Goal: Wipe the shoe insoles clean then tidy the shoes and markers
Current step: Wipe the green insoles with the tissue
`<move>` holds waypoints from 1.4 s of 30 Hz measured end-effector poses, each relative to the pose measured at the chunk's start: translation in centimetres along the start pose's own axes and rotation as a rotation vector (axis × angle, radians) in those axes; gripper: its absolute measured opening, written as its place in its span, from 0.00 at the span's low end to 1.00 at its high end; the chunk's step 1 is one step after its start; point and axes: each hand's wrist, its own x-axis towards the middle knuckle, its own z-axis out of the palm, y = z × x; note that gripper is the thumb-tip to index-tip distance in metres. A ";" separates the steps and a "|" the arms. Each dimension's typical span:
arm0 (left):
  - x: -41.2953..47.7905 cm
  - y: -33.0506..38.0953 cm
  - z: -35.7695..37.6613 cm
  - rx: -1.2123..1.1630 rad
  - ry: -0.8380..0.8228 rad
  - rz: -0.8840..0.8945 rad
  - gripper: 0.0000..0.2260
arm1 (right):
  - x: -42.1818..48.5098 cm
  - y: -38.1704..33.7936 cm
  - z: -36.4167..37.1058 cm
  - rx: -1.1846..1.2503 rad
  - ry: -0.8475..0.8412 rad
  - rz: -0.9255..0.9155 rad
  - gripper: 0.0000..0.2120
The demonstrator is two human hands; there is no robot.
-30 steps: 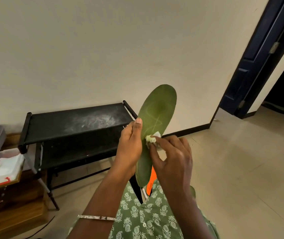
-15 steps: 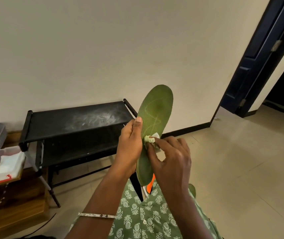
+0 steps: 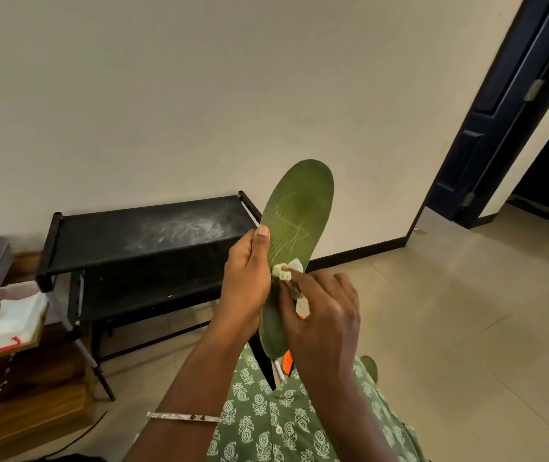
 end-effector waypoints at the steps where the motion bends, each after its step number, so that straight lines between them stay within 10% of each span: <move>1: 0.0 -0.1 0.1 0.007 -0.005 0.005 0.20 | 0.5 0.2 -0.1 0.001 0.009 0.000 0.08; 42: 0.0 -0.9 0.8 0.030 0.054 0.029 0.19 | 1.0 0.3 0.4 0.023 0.054 0.080 0.12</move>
